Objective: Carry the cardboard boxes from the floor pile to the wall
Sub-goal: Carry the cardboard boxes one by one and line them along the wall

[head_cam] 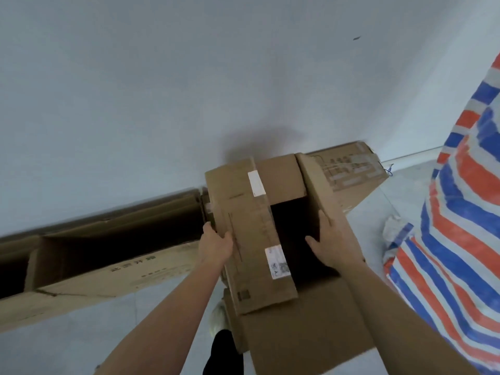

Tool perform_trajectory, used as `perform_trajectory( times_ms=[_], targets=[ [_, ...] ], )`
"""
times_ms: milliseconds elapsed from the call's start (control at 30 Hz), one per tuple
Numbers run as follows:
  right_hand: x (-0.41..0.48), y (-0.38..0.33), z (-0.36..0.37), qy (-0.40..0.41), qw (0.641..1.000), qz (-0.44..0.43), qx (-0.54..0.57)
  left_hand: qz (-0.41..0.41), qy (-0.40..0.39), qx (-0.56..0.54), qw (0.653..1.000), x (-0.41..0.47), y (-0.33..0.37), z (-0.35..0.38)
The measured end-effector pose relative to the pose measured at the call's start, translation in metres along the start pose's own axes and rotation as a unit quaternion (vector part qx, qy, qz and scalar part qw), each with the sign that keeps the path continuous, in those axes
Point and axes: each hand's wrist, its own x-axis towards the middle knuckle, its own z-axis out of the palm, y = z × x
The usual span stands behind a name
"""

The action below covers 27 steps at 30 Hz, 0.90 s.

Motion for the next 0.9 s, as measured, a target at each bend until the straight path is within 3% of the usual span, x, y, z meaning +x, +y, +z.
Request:
perform_trajectory(
  times_ms=[167, 267, 333, 433, 567, 667, 767, 833, 900],
  targets=[
    [0.002, 0.003, 0.042, -0.065, 0.990, 0.124, 0.003, -0.048, -0.096, -0.020, 0.994, 0.048, -0.019, 0.012],
    [-0.003, 0.001, 0.050, -0.044, 0.969, 0.238, 0.057, -0.050, -0.121, -0.012, 0.991, 0.059, -0.029, 0.015],
    [-0.001, 0.007, 0.053, -0.029, 0.957, 0.263, 0.116, -0.049, -0.129, 0.003, 0.990, 0.062, -0.034, 0.019],
    [0.008, 0.016, 0.046, -0.028, 0.943, 0.263, 0.200, -0.035, -0.107, 0.019, 0.993, 0.063, -0.037, 0.020],
    [0.026, 0.015, 0.030, 0.013, 0.892, 0.305, 0.335, -0.068, -0.039, -0.038, 0.996, 0.069, -0.039, 0.015],
    [0.042, 0.014, 0.031, -0.002, 0.851, 0.330, 0.409, -0.071, -0.034, -0.068, 0.995, 0.066, -0.038, 0.009],
    [0.059, 0.016, 0.031, -0.049, 0.796, 0.355, 0.487, 0.012, -0.075, 0.108, 0.991, 0.046, -0.042, -0.005],
    [0.069, 0.020, 0.027, -0.045, 0.741, 0.367, 0.560, 0.087, -0.111, 0.306, 0.942, 0.031, -0.048, -0.014],
    [0.076, 0.026, 0.021, -0.037, 0.686, 0.362, 0.630, 0.134, -0.154, 0.429, 0.880, 0.019, -0.056, -0.017]
  ],
)
